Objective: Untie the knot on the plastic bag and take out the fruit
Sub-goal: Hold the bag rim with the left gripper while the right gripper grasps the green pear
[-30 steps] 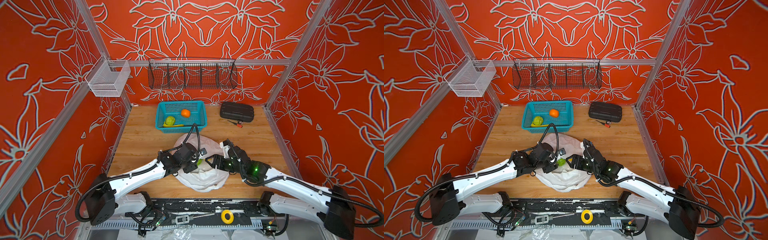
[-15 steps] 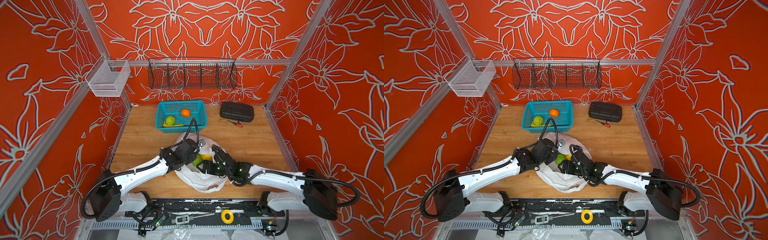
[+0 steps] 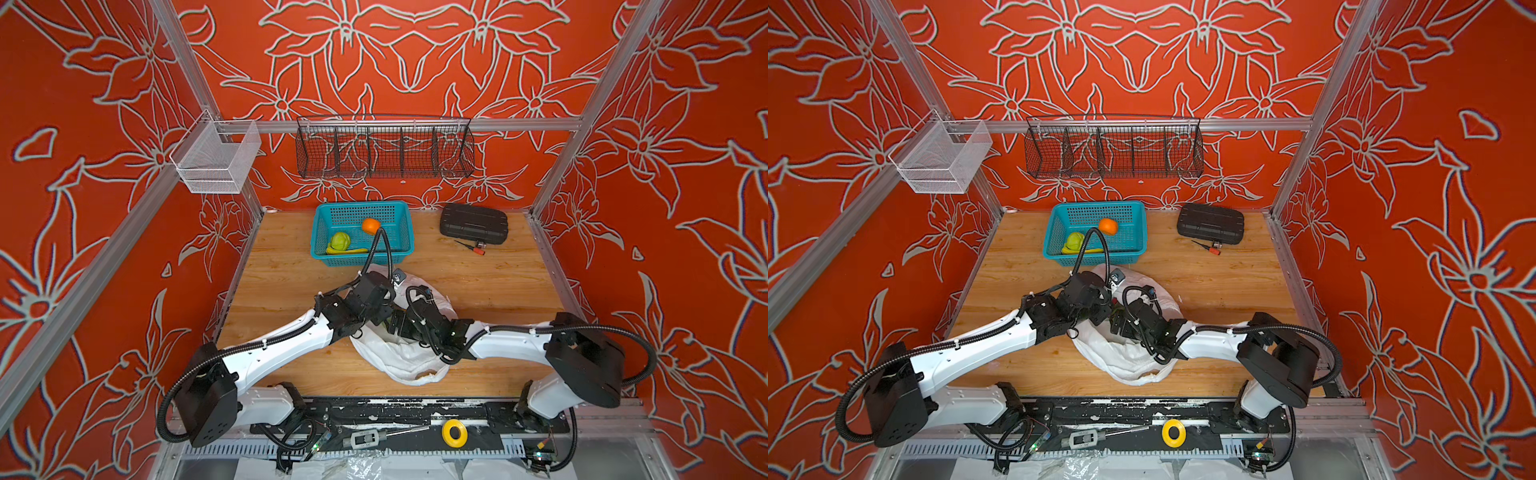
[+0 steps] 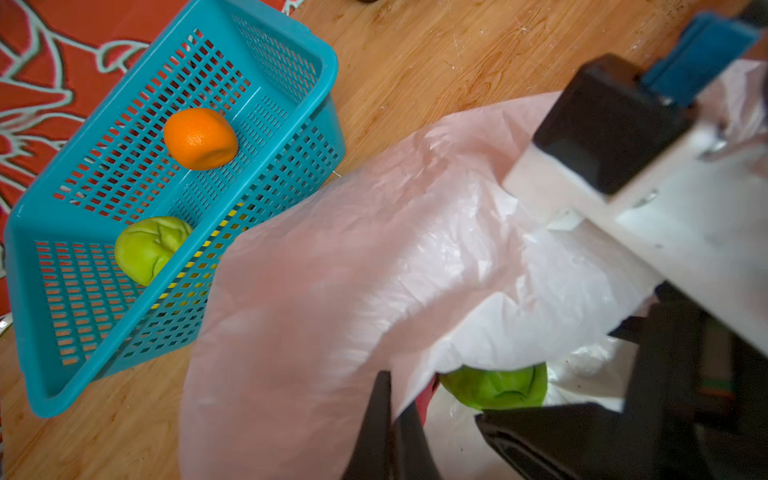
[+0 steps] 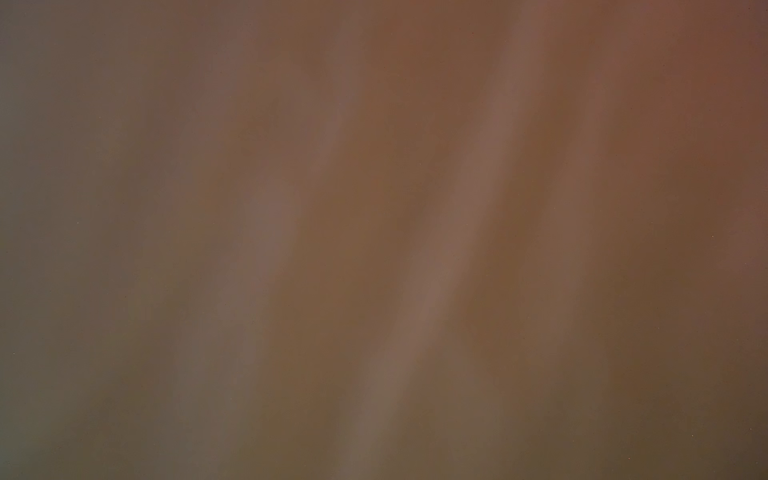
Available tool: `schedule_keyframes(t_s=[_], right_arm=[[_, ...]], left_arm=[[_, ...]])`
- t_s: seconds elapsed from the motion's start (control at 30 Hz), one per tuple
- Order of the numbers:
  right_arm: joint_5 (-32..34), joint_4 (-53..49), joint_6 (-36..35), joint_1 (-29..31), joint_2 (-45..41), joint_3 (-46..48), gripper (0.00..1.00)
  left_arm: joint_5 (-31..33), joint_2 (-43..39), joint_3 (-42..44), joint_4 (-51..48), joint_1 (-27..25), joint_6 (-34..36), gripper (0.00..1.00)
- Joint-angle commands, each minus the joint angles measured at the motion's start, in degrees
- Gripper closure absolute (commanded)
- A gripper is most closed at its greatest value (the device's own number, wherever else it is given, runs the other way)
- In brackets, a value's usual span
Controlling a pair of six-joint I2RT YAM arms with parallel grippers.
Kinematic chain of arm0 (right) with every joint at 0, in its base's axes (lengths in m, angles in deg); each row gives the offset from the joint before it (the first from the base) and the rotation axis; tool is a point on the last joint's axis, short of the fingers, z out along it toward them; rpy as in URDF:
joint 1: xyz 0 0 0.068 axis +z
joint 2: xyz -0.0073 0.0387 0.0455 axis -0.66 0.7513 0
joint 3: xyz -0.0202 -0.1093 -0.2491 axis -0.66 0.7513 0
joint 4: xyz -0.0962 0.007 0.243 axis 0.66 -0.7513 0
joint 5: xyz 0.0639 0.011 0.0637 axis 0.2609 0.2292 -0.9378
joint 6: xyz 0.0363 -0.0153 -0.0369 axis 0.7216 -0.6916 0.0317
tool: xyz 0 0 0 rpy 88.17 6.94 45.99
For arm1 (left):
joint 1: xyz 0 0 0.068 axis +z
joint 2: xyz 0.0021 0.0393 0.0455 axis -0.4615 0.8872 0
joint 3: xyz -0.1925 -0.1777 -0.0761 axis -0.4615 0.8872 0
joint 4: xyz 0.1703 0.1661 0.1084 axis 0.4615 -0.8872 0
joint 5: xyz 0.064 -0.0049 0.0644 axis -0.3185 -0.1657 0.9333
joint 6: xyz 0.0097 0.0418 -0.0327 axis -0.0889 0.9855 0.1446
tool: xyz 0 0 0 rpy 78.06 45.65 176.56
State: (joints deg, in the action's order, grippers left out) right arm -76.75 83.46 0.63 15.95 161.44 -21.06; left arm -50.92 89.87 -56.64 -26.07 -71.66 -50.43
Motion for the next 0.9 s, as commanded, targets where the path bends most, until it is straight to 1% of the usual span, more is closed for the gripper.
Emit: schedule_keyframes(t_s=[0.0, 0.1, 0.17, 0.27, 0.3, 0.37, 0.43, 0.57, 0.87], right_arm=[[5.1, 3.7, 3.0, 0.3, 3.1, -2.5, 0.04], [5.0, 6.1, 3.8, 0.3, 6.1, -3.4, 0.05], [4.5, 6.9, 4.3, 0.3, 8.3, -4.4, 0.08], [3.3, 8.4, 4.9, 0.3, 10.6, -5.0, 0.16], [2.8, 9.1, 5.3, 0.3, 11.2, -5.1, 0.21], [1.9, 10.4, 5.3, 0.3, 11.5, -4.9, 0.28], [1.5, 10.2, 5.1, 0.3, 11.0, -4.8, 0.33], [0.9, 9.3, 4.1, 0.3, 9.2, -4.3, 0.40], [-1.4, 7.4, 2.1, 1.2, 0.8, -0.8, 0.45]], left_arm=[[-1.3, -1.1, -0.5, 1.5, 0.3, -1.2, 1.00], [-1.5, -1.4, -0.2, 1.6, 0.3, -1.5, 1.00], [-1.5, -1.7, 0.1, 1.6, 0.4, -1.7, 1.00], [-1.6, -2.3, 0.3, 1.6, 0.5, -2.5, 1.00], [-1.5, -2.5, 0.3, 1.6, 0.6, -3.1, 1.00], [-1.6, -2.7, 0.3, 1.5, 0.9, -3.8, 1.00], [-1.4, -2.6, 0.0, 1.0, 1.3, -4.5, 1.00], [-1.3, -2.3, -0.6, -0.1, 1.8, -4.9, 1.00], [-1.7, -0.9, -2.6, -2.0, 4.1, -6.7, 0.98]])
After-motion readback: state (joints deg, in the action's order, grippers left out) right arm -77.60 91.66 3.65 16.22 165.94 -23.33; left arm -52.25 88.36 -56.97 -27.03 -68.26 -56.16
